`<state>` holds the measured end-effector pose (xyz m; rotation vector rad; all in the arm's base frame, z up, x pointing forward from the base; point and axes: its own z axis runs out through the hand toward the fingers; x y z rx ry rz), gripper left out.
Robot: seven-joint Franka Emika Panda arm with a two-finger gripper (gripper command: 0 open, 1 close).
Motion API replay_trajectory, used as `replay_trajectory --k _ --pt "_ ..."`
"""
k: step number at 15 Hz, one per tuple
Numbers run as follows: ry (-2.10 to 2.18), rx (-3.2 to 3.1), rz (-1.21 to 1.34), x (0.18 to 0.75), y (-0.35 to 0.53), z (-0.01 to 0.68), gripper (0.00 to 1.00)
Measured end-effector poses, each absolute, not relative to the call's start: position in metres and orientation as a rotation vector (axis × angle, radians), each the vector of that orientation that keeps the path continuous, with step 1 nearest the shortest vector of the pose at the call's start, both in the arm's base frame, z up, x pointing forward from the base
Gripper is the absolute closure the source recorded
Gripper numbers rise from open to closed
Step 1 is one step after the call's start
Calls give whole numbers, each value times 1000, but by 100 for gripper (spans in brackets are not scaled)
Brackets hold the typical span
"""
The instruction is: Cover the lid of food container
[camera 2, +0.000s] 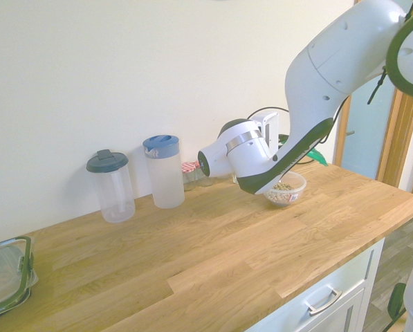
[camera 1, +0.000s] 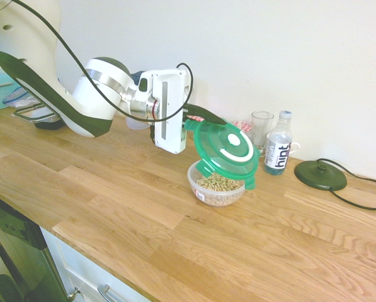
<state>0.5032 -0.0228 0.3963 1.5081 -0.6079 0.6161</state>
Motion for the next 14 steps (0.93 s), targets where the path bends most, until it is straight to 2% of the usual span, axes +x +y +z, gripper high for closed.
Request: replay_trajectory --k 14 --pt "-580 1492 577 539 5 349 100"
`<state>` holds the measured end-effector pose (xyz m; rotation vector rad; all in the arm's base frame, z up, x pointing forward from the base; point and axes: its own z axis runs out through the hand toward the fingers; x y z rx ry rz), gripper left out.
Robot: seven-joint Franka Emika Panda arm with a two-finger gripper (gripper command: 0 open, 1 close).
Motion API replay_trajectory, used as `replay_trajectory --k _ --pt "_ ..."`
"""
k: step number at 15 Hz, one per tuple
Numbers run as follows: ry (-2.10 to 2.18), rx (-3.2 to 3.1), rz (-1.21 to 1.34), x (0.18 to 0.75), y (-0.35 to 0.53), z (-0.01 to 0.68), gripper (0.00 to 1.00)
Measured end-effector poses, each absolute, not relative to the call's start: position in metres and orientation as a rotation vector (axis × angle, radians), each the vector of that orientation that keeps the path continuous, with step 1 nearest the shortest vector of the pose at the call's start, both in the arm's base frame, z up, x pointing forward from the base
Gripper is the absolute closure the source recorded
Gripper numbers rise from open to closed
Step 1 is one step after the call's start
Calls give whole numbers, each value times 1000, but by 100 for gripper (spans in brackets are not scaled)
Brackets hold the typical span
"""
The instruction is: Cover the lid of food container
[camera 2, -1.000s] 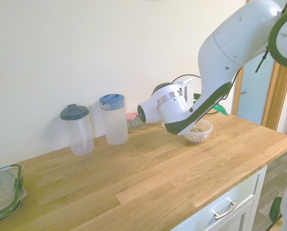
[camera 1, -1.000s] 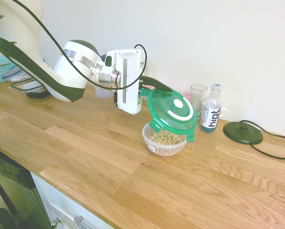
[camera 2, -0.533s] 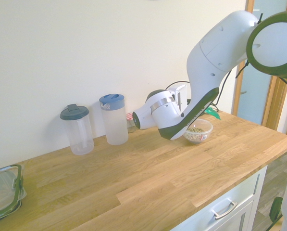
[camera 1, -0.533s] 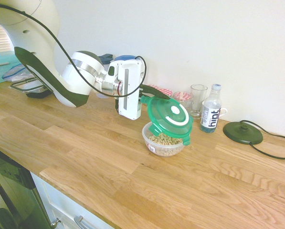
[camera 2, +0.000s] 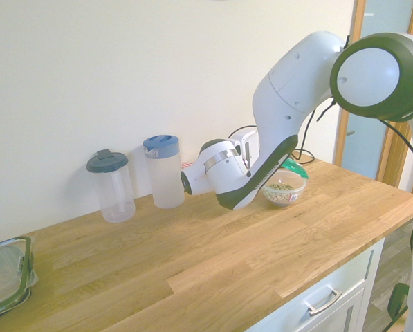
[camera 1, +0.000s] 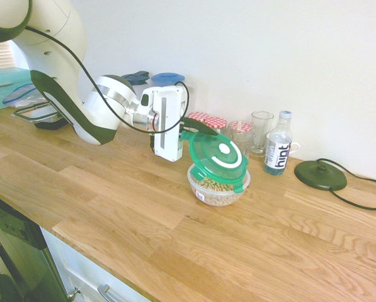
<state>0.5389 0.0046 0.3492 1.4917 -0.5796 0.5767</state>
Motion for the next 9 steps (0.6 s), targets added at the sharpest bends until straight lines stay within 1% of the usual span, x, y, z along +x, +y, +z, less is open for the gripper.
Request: replay_trajectory --k 9 --pt "-611 1479 548 543 -5 348 100"
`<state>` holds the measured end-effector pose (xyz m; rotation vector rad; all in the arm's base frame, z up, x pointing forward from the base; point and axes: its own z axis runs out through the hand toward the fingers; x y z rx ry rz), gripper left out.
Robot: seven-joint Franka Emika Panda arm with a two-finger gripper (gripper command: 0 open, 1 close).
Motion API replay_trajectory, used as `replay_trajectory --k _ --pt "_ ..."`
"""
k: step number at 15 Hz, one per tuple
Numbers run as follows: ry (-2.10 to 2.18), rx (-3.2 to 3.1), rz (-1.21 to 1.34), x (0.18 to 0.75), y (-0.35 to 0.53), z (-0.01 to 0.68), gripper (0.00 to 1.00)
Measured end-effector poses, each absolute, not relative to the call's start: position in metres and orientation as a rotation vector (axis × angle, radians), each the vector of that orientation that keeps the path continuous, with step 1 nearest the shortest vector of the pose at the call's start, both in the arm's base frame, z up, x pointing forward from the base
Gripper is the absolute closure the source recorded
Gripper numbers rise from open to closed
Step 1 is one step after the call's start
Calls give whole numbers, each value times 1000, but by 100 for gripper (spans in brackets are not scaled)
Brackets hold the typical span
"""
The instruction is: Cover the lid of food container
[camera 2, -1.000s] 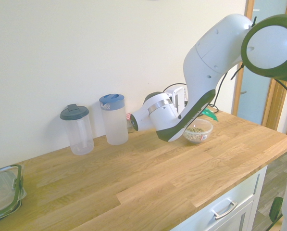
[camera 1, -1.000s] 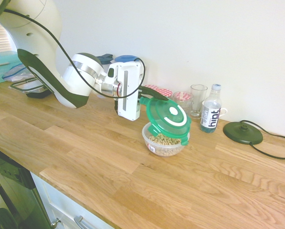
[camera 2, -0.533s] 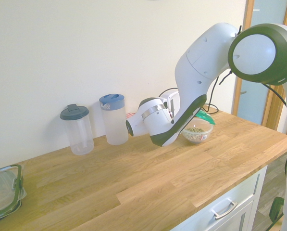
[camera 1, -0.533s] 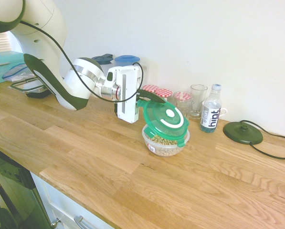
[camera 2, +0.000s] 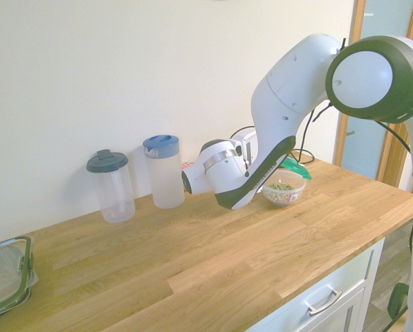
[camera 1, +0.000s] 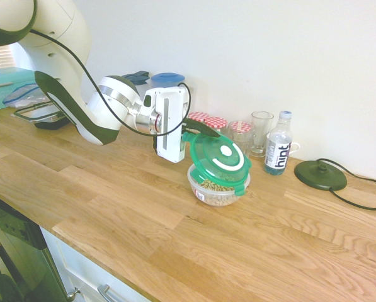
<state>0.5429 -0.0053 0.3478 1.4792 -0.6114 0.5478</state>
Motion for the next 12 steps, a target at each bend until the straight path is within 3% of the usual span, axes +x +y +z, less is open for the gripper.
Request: replay_trajectory --k 10,11,12 --pt "-618 1490 549 563 -5 338 100" --pt "-615 1490 545 563 -5 336 0" --pt "-612 1490 541 563 -5 333 0"
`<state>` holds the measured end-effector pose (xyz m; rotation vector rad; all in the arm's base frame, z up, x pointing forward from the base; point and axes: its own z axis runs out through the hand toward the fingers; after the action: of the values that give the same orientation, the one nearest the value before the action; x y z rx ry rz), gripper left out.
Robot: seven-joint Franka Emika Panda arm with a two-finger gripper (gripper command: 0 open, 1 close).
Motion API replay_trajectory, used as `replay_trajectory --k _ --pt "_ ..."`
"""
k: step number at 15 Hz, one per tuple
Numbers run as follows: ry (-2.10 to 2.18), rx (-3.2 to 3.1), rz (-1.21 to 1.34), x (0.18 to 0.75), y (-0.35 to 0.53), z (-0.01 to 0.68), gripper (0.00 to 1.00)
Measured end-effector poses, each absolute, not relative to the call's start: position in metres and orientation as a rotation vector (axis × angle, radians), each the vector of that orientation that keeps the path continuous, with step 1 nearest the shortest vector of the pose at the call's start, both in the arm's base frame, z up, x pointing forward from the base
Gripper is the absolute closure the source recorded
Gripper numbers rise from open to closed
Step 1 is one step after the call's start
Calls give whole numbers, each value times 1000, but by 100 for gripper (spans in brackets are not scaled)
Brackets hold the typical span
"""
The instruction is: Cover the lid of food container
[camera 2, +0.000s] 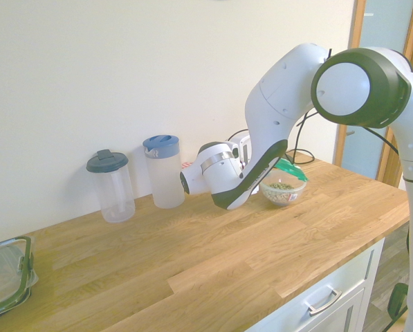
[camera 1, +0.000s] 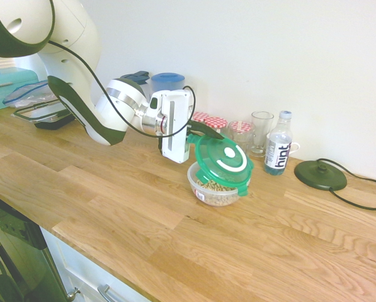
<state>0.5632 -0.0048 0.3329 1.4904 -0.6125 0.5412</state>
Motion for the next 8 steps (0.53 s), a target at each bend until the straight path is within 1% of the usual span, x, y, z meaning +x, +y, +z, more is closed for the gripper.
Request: replay_trajectory --k 8 --pt "-606 1511 551 566 5 330 0"
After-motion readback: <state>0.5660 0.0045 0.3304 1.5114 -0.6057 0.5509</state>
